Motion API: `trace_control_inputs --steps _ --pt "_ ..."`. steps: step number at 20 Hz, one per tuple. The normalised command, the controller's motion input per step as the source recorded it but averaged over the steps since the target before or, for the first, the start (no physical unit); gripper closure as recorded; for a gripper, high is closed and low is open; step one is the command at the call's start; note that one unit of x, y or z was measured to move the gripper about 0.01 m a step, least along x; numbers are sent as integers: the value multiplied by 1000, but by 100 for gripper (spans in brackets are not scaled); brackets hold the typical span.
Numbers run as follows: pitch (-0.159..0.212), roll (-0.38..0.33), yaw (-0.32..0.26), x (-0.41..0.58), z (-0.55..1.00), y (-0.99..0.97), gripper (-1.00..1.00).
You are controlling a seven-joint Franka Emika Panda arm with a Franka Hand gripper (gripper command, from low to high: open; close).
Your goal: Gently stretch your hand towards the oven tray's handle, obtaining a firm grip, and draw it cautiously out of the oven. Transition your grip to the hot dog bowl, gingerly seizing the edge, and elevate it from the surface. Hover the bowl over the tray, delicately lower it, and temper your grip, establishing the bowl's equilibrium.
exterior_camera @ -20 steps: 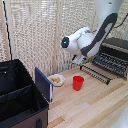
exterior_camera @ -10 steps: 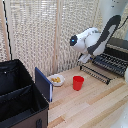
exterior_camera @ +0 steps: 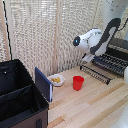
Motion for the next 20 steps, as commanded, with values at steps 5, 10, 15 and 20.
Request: trace_control_inputs --steps 5,10,15,20 --pt "57 -30 0 0 -50 -631 -100" --pt "90 20 1 51 -10 -629 -100" --pt "117 183 0 20 46 -632 -100" --pt "98 231 50 37 -9 -408 100"
